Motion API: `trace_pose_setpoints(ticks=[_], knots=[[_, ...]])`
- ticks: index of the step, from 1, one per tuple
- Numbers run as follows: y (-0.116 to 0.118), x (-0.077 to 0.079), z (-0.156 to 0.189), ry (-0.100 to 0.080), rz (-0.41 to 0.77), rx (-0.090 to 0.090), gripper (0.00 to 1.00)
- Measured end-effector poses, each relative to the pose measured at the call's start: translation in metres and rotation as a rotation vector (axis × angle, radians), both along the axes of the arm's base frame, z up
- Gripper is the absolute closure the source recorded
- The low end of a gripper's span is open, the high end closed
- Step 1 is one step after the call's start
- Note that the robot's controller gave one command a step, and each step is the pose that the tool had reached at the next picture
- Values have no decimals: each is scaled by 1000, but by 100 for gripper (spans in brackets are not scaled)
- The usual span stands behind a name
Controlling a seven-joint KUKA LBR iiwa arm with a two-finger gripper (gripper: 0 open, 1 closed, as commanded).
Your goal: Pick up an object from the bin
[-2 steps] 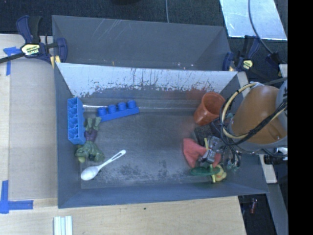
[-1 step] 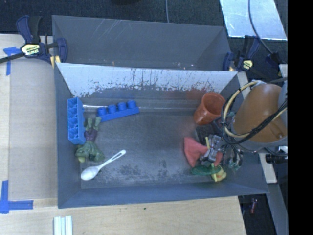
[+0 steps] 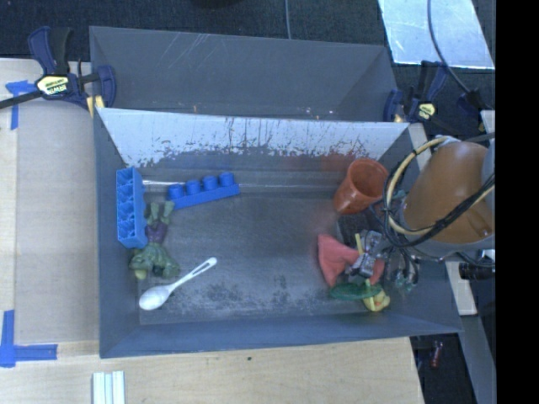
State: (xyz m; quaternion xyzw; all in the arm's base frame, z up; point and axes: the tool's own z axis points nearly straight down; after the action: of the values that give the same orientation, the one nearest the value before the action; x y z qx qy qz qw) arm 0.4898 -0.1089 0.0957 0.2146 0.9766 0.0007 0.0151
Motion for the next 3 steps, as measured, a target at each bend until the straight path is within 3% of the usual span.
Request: trace_pose_setpoints(ticks=[3], knots=[[-1, 1, 47, -6, 1, -2, 100]])
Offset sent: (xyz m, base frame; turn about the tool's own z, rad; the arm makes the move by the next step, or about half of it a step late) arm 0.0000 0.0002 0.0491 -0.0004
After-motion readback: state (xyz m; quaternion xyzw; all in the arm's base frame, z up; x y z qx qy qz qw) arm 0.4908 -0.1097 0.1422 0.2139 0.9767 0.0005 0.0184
